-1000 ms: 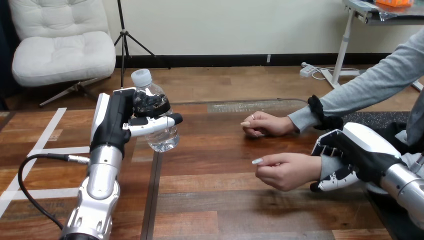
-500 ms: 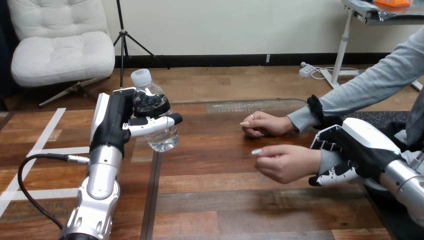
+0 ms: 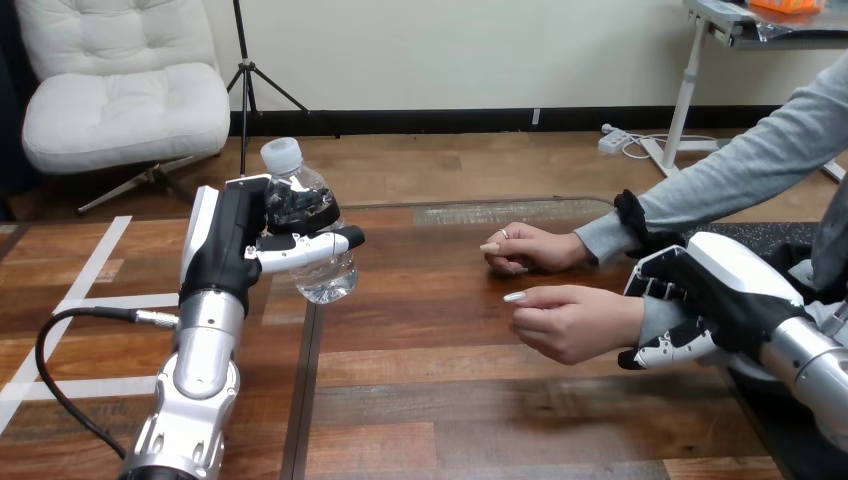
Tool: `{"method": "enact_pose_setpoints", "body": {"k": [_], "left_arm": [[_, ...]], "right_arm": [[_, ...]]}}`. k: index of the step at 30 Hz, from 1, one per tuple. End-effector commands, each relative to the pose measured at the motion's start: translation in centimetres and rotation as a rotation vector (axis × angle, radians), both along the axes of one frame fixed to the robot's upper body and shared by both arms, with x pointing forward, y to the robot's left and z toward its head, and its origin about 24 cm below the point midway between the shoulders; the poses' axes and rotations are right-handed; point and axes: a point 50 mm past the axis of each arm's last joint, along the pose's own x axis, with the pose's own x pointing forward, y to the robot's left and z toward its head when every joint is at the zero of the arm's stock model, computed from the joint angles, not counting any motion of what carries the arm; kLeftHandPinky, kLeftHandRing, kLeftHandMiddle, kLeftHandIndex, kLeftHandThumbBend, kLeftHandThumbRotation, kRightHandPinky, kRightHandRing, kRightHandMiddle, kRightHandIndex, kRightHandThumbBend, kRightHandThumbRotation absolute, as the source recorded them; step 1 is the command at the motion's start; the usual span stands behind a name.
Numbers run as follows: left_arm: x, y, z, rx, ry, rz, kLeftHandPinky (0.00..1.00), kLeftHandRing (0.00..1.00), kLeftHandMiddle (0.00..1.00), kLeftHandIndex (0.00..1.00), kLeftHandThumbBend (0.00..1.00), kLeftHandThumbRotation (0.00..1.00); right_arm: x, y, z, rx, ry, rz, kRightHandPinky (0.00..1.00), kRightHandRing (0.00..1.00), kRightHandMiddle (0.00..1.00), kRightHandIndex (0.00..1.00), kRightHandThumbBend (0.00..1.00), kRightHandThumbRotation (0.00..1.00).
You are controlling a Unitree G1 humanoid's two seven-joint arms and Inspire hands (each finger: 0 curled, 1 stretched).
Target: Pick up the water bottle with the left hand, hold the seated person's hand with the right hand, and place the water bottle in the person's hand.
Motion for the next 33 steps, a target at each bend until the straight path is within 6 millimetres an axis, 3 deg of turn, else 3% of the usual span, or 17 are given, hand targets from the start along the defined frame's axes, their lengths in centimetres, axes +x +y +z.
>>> {"method": "enact_pose_setpoints", "body": {"k": [1,20,33], "left_arm": [[1.19,0.23,3.67,0.011,-0.145,-0.005,0.26,0.34,0.38,0.39,0.75,0.00],[1.17,0.30,3.71,0.017,-0.141,0.001,0.28,0.34,0.38,0.38,0.75,0.00],[1.17,0.32,3.75,0.014,-0.143,-0.002,0.23,0.31,0.36,0.39,0.75,0.00]], "right_arm": [[1.09,0.73,1.94,0.049,-0.090,0.008,0.29,0.33,0.39,0.42,0.77,0.00],[1.02,0.77,1.89,0.058,-0.110,0.003,0.25,0.29,0.35,0.36,0.77,0.00],[0.97,0.66,1.73,0.068,-0.114,-0.006,0.19,0.23,0.29,0.31,0.74,0.00]]}}
